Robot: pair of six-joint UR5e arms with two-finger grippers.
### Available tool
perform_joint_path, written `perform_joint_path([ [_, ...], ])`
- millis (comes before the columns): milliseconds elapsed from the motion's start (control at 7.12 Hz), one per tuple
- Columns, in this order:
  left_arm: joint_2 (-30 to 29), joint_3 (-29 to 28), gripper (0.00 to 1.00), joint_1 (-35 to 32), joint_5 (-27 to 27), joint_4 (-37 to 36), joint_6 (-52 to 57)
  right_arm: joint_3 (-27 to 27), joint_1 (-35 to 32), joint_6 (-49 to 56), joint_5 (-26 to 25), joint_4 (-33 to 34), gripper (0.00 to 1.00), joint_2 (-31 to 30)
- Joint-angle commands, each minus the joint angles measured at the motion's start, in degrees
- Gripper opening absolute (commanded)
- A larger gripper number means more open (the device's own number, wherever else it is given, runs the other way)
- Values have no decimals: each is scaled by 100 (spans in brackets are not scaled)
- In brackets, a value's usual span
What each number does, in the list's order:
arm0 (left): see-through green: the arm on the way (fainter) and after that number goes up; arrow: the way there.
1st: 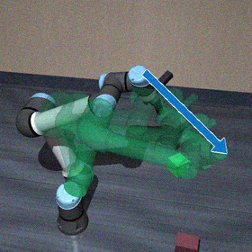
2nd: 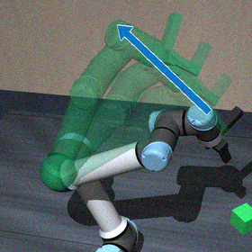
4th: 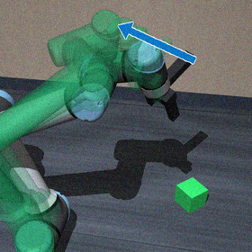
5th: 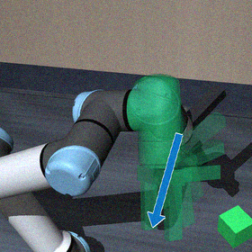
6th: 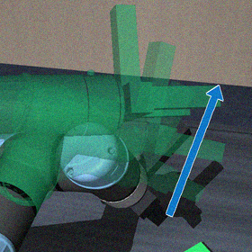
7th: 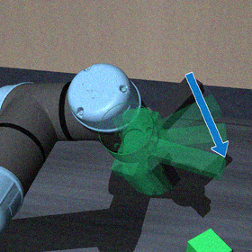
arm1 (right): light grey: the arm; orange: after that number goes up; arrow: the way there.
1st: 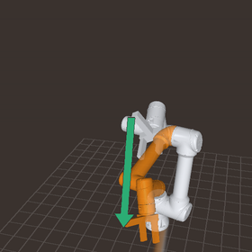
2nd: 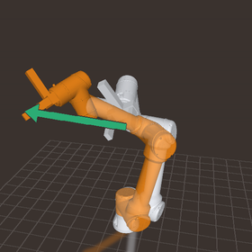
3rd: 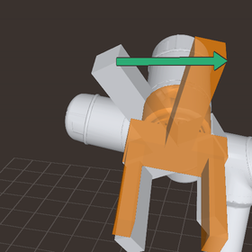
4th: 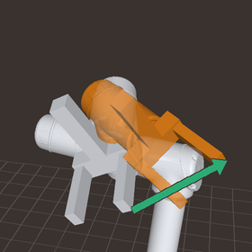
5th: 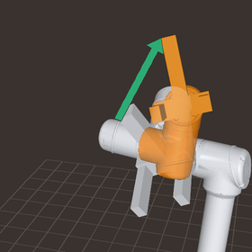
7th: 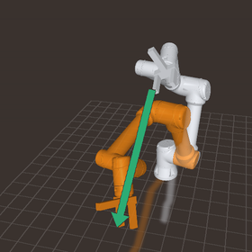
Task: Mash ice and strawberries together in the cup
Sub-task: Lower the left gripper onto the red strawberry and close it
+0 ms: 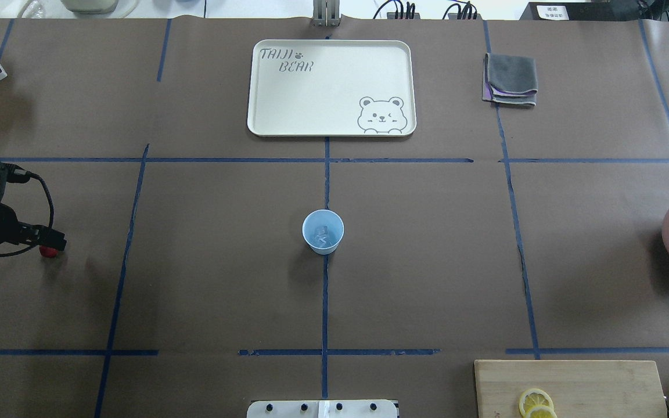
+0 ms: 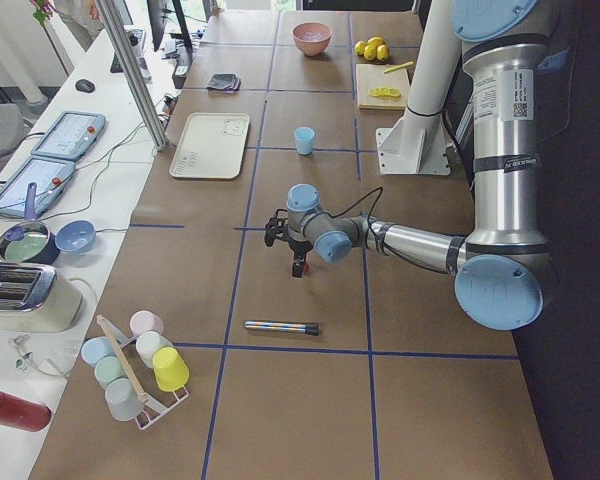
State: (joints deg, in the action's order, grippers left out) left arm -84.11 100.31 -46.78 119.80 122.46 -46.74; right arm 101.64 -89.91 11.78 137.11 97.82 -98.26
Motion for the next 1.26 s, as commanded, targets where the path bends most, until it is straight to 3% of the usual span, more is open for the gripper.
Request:
perform_joint_path([
  [0,17,-38,100,99,-1,-3,-1,-4,0,0,0,0,100,0],
  [140,17,-73,100,125,-1,-3,-1,5,0,0,0,0,100,0],
  [281,8,-73,71,134,-1,-3,-1,5,0,0,0,0,100,0],
  [421,17,-73,27,135,-1,-3,-19,5,0,0,0,0,100,0],
  [562,17,-56,7,135,-1,-3,-19,5,0,0,0,0,100,0],
  [702,8,-29,1,126,-9,-3,-19,14,0,-9,0,0,100,0],
  [1124,-71,373,0,56,17,-82,16,49,0,-9,0,0,100,0],
])
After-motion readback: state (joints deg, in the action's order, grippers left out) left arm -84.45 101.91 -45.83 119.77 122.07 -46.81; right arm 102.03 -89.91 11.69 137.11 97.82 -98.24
